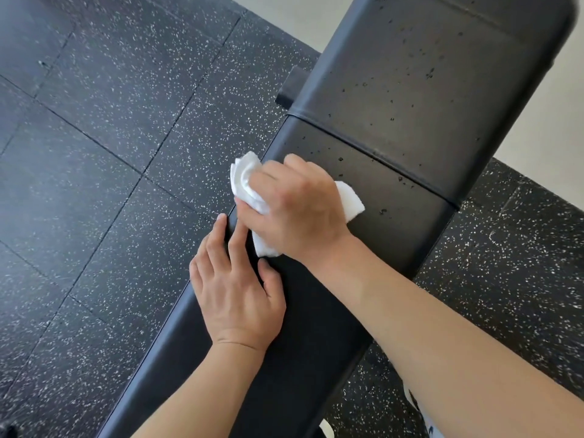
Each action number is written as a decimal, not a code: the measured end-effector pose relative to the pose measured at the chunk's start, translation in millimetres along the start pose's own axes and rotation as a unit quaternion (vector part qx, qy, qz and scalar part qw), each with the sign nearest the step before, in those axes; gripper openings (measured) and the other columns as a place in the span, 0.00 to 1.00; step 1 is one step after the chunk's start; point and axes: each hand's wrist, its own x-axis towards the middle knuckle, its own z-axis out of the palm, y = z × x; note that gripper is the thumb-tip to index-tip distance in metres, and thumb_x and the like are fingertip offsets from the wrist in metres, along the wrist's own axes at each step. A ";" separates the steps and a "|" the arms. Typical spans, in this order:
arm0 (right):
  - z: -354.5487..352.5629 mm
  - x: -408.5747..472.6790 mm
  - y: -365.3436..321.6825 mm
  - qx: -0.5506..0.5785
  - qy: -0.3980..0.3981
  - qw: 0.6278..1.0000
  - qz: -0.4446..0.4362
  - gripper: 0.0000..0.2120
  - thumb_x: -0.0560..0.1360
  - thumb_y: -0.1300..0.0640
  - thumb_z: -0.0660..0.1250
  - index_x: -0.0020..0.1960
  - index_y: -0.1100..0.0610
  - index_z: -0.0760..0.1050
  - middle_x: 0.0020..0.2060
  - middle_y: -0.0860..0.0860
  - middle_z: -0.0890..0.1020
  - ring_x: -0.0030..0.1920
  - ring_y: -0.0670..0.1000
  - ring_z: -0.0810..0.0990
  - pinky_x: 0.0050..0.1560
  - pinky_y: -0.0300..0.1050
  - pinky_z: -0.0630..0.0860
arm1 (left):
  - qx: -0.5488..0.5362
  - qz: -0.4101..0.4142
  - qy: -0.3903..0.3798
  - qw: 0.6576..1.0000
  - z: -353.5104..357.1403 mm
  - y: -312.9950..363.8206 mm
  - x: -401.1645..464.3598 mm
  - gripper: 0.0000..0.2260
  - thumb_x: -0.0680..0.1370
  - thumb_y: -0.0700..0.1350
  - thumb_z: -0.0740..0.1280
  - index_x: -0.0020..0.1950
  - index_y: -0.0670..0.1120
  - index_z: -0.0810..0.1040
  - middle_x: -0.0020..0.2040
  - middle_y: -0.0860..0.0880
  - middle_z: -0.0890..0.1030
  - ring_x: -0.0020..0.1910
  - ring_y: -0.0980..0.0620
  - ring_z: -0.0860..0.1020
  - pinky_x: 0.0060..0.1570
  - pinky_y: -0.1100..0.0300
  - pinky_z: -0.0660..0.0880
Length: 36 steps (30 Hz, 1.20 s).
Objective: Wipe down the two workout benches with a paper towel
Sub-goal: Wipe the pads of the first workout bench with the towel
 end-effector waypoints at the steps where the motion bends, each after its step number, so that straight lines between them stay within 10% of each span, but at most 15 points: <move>1: -6.7 -7.8 3.9 -0.001 -0.008 1.000 -0.012 0.10 0.72 0.51 0.74 0.40 0.58 0.82 0.32 0.52 0.77 0.34 0.58 0.73 0.32 0.53 0.70 | -0.001 0.002 -0.002 1.000 -0.6 0.3 -0.1 0.29 0.77 0.50 0.60 0.79 0.48 0.67 0.79 0.43 0.67 0.73 0.36 0.69 0.74 0.39 0.63; 9: -98.5 -109.7 80.4 -0.091 -0.049 0.993 -0.056 0.12 0.75 0.59 0.74 0.36 0.58 0.75 0.29 0.52 0.67 0.32 0.55 0.61 0.30 0.51 0.64 | 0.003 0.009 0.007 1.000 0.3 -0.3 -0.1 0.28 0.77 0.50 0.60 0.79 0.47 0.68 0.79 0.43 0.67 0.72 0.37 0.70 0.73 0.39 0.63; 21: 5.8 33.2 15.7 -0.053 -0.006 0.999 0.001 0.11 0.71 0.50 0.74 0.38 0.58 0.79 0.33 0.53 0.79 0.34 0.59 0.75 0.32 0.50 0.65 | 0.005 0.006 0.001 1.000 -2.7 2.3 0.9 0.29 0.78 0.50 0.60 0.79 0.47 0.68 0.79 0.43 0.68 0.72 0.36 0.71 0.73 0.37 0.65; 36: -71.5 -54.3 82.1 -0.088 0.005 0.995 -0.042 0.11 0.75 0.55 0.71 0.36 0.59 0.77 0.29 0.51 0.67 0.32 0.55 0.63 0.31 0.50 0.65 | 0.004 0.011 0.007 1.000 -2.4 1.7 -0.3 0.28 0.77 0.49 0.60 0.79 0.47 0.68 0.78 0.42 0.68 0.72 0.35 0.71 0.73 0.38 0.64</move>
